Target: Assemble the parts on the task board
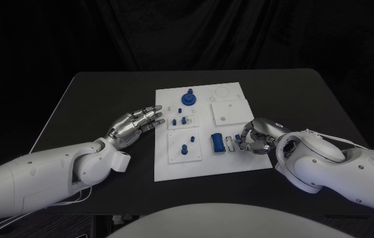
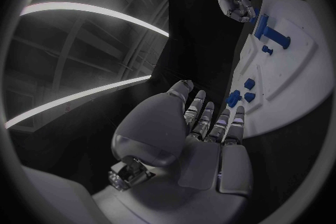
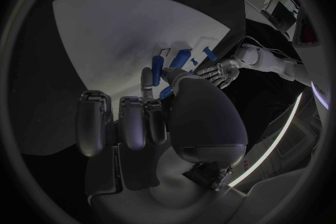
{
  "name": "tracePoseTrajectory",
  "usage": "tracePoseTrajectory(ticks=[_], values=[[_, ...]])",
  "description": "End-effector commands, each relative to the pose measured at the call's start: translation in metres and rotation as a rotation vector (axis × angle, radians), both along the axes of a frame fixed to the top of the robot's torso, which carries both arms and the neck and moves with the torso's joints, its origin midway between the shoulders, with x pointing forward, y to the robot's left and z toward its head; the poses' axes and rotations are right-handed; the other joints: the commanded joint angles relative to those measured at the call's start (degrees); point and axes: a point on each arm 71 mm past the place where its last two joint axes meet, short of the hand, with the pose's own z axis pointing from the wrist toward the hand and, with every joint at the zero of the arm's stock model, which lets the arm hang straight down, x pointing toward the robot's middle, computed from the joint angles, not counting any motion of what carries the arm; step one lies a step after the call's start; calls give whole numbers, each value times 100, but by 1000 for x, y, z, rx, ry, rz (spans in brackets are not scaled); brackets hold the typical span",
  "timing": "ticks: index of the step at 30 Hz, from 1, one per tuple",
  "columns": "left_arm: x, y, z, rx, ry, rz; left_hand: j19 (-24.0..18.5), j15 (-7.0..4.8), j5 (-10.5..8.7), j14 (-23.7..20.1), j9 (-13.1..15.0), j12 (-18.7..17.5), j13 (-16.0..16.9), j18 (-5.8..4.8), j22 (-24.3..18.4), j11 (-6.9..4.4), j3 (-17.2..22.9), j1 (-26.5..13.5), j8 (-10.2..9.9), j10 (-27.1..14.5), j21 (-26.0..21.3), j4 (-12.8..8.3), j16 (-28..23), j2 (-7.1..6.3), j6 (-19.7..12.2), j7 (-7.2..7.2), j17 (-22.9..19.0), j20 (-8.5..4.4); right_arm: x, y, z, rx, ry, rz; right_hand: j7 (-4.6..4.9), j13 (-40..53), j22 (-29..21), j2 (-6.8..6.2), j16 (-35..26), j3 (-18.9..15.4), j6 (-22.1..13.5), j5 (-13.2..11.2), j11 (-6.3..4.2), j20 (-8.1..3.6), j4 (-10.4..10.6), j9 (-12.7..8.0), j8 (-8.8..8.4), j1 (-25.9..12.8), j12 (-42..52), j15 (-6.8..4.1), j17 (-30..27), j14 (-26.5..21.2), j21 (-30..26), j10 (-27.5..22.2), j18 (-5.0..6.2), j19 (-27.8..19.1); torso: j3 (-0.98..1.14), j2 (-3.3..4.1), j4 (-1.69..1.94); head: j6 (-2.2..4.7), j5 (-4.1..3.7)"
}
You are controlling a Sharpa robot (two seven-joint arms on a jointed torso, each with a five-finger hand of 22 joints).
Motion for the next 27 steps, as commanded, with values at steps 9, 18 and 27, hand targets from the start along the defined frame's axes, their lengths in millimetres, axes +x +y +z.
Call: tracePoseTrajectory(ticks=[9, 18, 27], values=[[1, -2, 5, -53, -55, 13, 40, 17, 32, 1, 4, 32, 7, -98, -9, 53, 55, -50, 18, 13, 29, 4, 9, 3, 24, 32, 5, 1, 6, 6, -6, 11, 36, -2, -66, 1505, 1256, 18, -35, 88, 157, -64, -26, -20, 117, -18, 9, -445, 32, -26, 611, 443, 6, 597, 0, 327, -3, -3, -1, -1, -12], [1, -2, 4, -53, -54, 12, 40, 17, 32, 1, 4, 32, 7, -98, -9, 53, 55, -50, 18, 13, 29, 4, 9, 3, 24, 32, 5, 1, 9, 9, -10, -3, 48, 8, -65, 1505, 1253, 21, -42, 63, 153, -85, -25, -19, 137, -20, 4, -483, 32, -25, 593, 439, -4, 597, 3, 323, 1, 1, -4, -1, -1], [1, -2, 4, -53, -53, 11, 41, 16, 32, -2, 2, 23, 6, -98, -9, 53, 63, -57, 16, 9, 29, 3, 4, 3, 16, 38, 4, 1, 11, 12, -11, -2, 46, 14, -65, 1505, 1250, 20, -48, 54, 138, -97, -25, -19, 135, -23, -5, -488, 32, -25, 578, 436, -13, 597, 5, 319, 0, 2, -2, -1, 19]])
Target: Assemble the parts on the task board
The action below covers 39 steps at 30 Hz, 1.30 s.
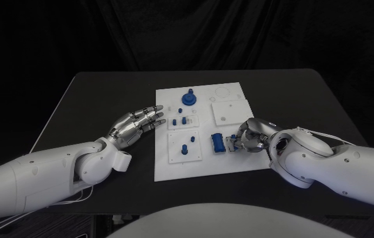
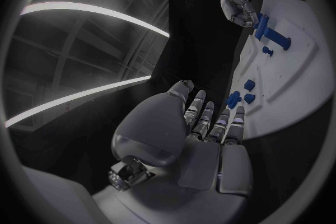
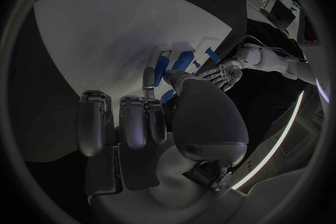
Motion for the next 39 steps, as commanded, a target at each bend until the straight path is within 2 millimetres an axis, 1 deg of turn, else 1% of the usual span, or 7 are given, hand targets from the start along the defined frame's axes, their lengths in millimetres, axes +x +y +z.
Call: tracePoseTrajectory(ticks=[1, 9, 11, 26, 31, 35, 39], values=[[0, 0, 5, -49, -53, 17, 41, 15, 32, -2, 2, 24, 6, -98, -9, 34, 30, -57, 16, -11, 29, 3, 4, 3, 16, 38, 4, 1, -1, 1, -1, -1, 6, 11, 15, 1507, 1249, -3, -13, -6, 14, -37, -25, -19, 14, -9, -5, -71, 32, -25, 579, 437, -12, 597, 5, 320, 0, 3, 4, -1, -1], [0, 0, 4, -49, -52, 15, 41, 15, 32, -2, 2, 24, 6, -98, -9, 34, 30, -57, 16, -11, 29, 3, 4, 3, 16, 38, 4, 1, 0, 4, -1, 0, 7, 17, 25, 1507, 1250, 11, -13, -59, -8, -156, -17, -15, 26, -13, -19, -115, 32, -19, 579, 436, -11, 597, 5, 319, 0, -1, 4, -1, -16], [0, -1, 4, -49, -52, 15, 41, 15, 32, -2, 2, 24, 6, -98, -9, 34, 30, -57, 16, -11, 29, 3, 4, 3, 16, 38, 4, 1, 0, 4, -1, 0, 8, 17, 32, 1507, 1251, 34, -13, -141, 2, -355, -10, -8, 82, -13, -20, -216, 32, -12, 577, 437, -9, 597, 4, 319, 0, -1, 5, -1, -20], [0, -1, 4, -48, -48, 12, 41, 14, 33, -5, 0, 17, 4, -99, -14, 33, 40, -64, 14, -15, 28, 2, 1, 3, 9, 43, 3, 1, -1, 5, -4, -27, 39, 23, 57, 1507, 1238, 183, -36, -753, 56, -1026, 15, 16, 154, -44, -72, -965, 32, 10, 516, 426, -45, 597, 13, 304, -1, 0, -3, -1, -15], [0, 0, 4, -48, -47, 12, 39, 14, 33, -6, -1, 15, 4, -99, -18, 33, 43, -67, 13, -17, 27, 2, -1, 2, 4, 45, 3, 1, -1, 4, -4, -24, 34, 19, 50, 1507, 1232, 225, -48, -1006, 64, -1515, 9, 15, 157, -50, -91, -1277, 32, 6, 485, 421, -64, 597, 18, 297, 1, 3, 1, -1, -23], [0, 0, 4, -49, -48, 14, 39, 14, 33, -6, -1, 15, 4, -99, -18, 33, 43, -67, 13, -17, 27, 2, -1, 2, 4, 45, 3, 1, -1, 1, -1, 3, 1, 6, 46, 1507, 1230, 262, -48, -1022, 67, -1541, 7, 14, 151, -48, -90, -1283, 32, 5, 486, 421, -71, 597, 20, 295, 2, 2, 0, -1, -10], [-1, 2, 5, -48, -53, 22, 39, 14, 35, -6, 3, 22, 5, -100, -19, 34, 49, -71, 17, -15, 27, 0, 2, 2, 26, 47, 4, 1, 0, -5, 7, 65, -77, -8, 39, 1507, 1212, 362, -88, -1006, 63, -1304, 2, 9, 140, -40, -86, -1212, 32, -1, 391, 403, -125, 597, 33, 273, 1, 4, -1, -1, 21]])
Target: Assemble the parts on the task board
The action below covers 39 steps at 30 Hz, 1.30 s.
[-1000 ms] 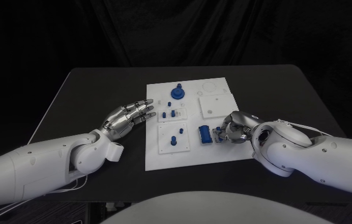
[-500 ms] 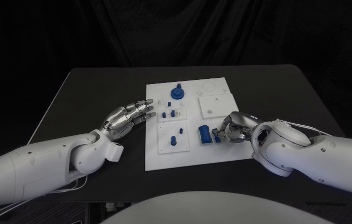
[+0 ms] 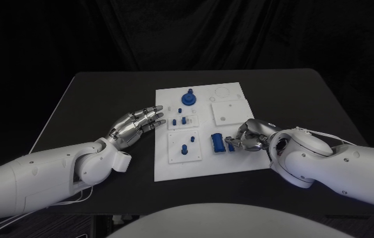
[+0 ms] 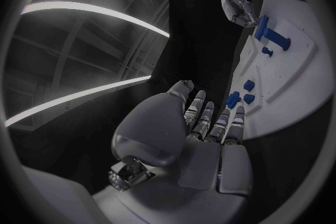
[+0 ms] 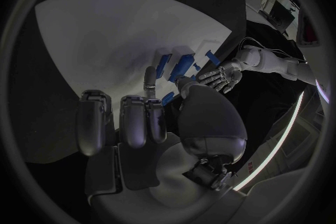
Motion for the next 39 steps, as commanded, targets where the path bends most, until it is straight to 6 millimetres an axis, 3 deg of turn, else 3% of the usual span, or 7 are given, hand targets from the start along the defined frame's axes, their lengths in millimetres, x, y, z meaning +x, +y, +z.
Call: tracePoseTrajectory(ticks=[1, 10, 16, 22, 33, 34, 39], values=[[-1, 2, 6, -44, -58, 28, 40, 14, 35, -6, 3, 23, 5, -100, -10, 34, 49, -71, 17, -15, 27, 0, 2, 1, 23, 44, 4, 1, 1, -4, 10, 96, -118, -17, -4, 1509, 1155, 91, -152, 10, 19, 264, 0, 7, -13, 13, -2, 193, 32, -2, 158, 352, -217, 597, 74, 202, 0, 3, -2, -1, 26], [-10, 6, 15, -32, -85, 75, 43, 21, 127, 33, 24, 76, 11, -106, -42, 132, 156, -67, 58, 28, 26, -68, 72, -34, 137, 83, 16, 1, 13, -26, 40, 441, -249, -102, 203, -1616, -690, 124, -3392, 237, -186, 784, 249, 233, -3, -274, -324, 754, -2374, 253, -4203, -1207, -4714, -1935, 829, -1790, 4, -3, -7, -1, -2], [-6, 8, 27, -1, -127, 122, -425, -194, -1, -173, -45, -63, -7, 49, -783, -4, -29, -536, -15, -34, -153, 573, -177, -85, -89, 42, -27, -70, 24, -30, 46, 706, -161, -110, 1064, -4146, -2220, 346, -5594, -377, -1124, 1213, 1294, 1048, 16, -1028, -1117, 149, -5541, 1446, -5406, -3972, -7065, -4767, 472, -3807, -3, -41, -17, -1, 4], [-1, 1, 31, 18, -154, 144, -562, -460, -291, -347, -348, -465, -47, 180, -1083, -49, -658, -751, -308, -260, -189, 1399, -526, -26, -1322, -599, -85, -207, 31, -31, 43, 885, -44, -107, 499, -5257, -4710, 593, -6858, -1002, -2349, 469, 1728, 1619, -185, -1796, -2023, -409, -6947, 2202, -6258, -6270, -8053, -6824, 181, -6758, -3, -182, -44, -1, 21], [6, -12, 27, 38, -146, 135, -625, -647, -987, -391, -459, -1184, -135, 301, -1329, -551, -1335, -1109, -406, -723, -231, 1386, -907, 305, -2340, -1317, -160, -26, 41, -33, 38, 999, -25, -67, -82, -6417, -6302, 882, -7483, -1765, -3246, 138, 1380, 1654, 10, -2640, -2535, -205, -7453, 2000, -7004, -7837, -8110, -7933, 153, -7924, 117, -435, -235, -1, 245], [3, -13, 18, 78, -45, 81, -640, -869, -1589, -391, -565, -1420, -262, -53, -1443, -748, -915, -3175, -510, -768, -254, 886, -907, -192, -2539, -780, -160, -545, 42, -35, 37, 901, -49, -98, -166, -6745, -6678, 376, -7857, -1194, -3879, -360, 1006, 1129, -506, -2864, -2764, -1846, -7948, 1545, -7490, -8399, -8242, -8403, -180, -8395, 66, -348, -157, 1, 199], [7, -16, 21, 94, -53, 97, -640, -949, -1823, -391, -565, -1525, -262, -55, -1443, -748, -787, -3952, -510, -768, -254, 715, -907, -334, -2627, -780, -160, -696, 46, -30, 39, 928, -72, -123, -166, -7491, -7505, 376, -8588, -1194, -4718, -995, 236, 417, -1213, -3380, -3300, -4028, -8561, 579, -7490, -8399, -8242, -8403, -180, -8395, 63, -354, -151, 90, 180]])
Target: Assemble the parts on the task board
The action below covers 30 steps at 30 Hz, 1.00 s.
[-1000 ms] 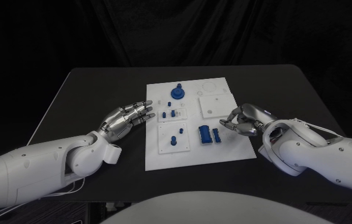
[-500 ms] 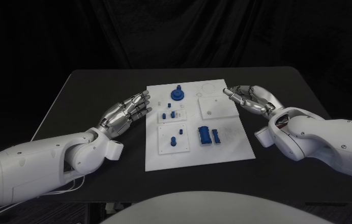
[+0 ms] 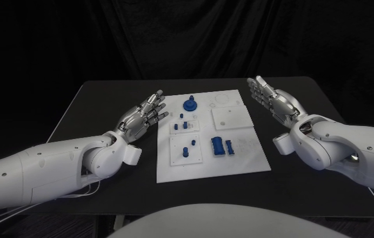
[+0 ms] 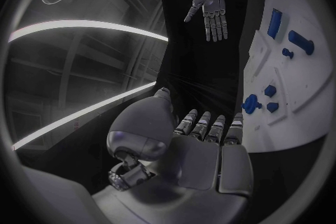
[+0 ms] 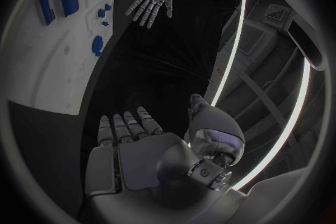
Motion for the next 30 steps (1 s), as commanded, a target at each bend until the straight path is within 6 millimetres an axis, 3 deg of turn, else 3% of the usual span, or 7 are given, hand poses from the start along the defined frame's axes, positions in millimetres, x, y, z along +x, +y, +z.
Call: tracePoseTrajectory(ticks=[1, 5, 6, 16, 17, 22, 30], values=[[4, -4, 3, 18, -10, 20, -7, -220, -548, -12, -54, -224, -62, -283, -58, -125, 343, -1848, -70, -22, -33, -456, -20, -413, -570, 281, -5, -444, 4, 4, 1, 25, -11, -44, -2, -135, -298, -13, -133, 4, -283, -565, -192, -633, -611, -27, -35, -771, -549, -518, -10, -5, -20, -4, -40, -4, -10, 1, 15, 94, -26], [12, -11, 10, 55, -28, 61, -7, -273, -726, -12, -54, -298, -62, -373, -58, -125, 465, -2443, -70, -22, -33, -592, -20, -546, -570, 281, -5, -587, 15, 16, 6, 92, -31, -126, -2, -135, -298, -13, -133, 4, -732, -565, -192, -633, -611, -27, -35, -1411, -549, -518, -10, -5, -20, -4, -40, -4, -18, -12, 30, 320, -74], [14, -13, 12, 66, -33, 74, -7, -684, -766, -12, -54, -699, -62, -376, -58, -125, 485, -2583, -70, -22, -33, -630, -20, -578, -570, 281, -5, -617, 18, 19, 7, 111, -35, -150, -2, -135, -298, -13, -133, 4, -732, -565, -192, -633, -611, -27, -35, -1511, -549, -518, -10, -5, -20, -4, -40, -4, -21, -16, 34, 385, -88], [44, -40, 45, 197, -87, 271, -7, -684, -1099, -12, -54, -699, -62, -501, -58, -125, 1083, -3707, -70, -22, -33, -900, -20, -830, -570, 281, -5, -882, 38, 48, 15, 268, -37, -376, -2, -135, -298, -13, -133, 4, -732, -565, -192, -633, -611, -27, -35, -2002, -549, -518, -10, -5, -20, -4, -40, -4, -51, -66, 89, 1236, -272], [46, -43, 48, 207, -91, 292, -7, -684, -1122, -12, -54, -699, -62, -927, -58, -125, 1083, -3788, -70, -22, -33, -929, -20, -847, -570, 281, -5, -897, 39, 49, 15, 273, -35, -384, -2, -135, -298, -13, -133, 4, -732, -565, -192, -633, -611, -27, -35, -2002, -549, -518, -10, -5, -20, -4, -40, -4, -53, -70, 93, 1291, -284], [57, -53, 65, 252, -104, 391, -7, -684, -1239, -12, -54, -699, -62, -927, -58, -125, 1083, -4177, -70, -22, -33, -1423, -20, -1300, -570, 281, -5, -1388, 40, 51, 15, 280, -34, -395, -2, -135, -298, -13, -133, 4, -732, -565, -192, -633, -611, -27, -35, -2002, -549, -518, -10, -5, -20, -4, -40, -4, -60, -82, 106, 1492, -327], [63, -61, 78, 280, -109, 467, -7, -684, -1718, -12, -54, -699, -62, -927, -58, -125, 1083, -4610, -70, -22, -33, -1423, -20, -1300, -570, 281, -5, -1388, 40, 51, 15, 280, -34, -395, -2, -135, -298, -13, -133, 4, -732, -565, -192, -633, -611, -27, -35, -2002, -549, -518, -10, -5, -20, -4, -40, -4, -62, -84, 108, 1532, -336]])
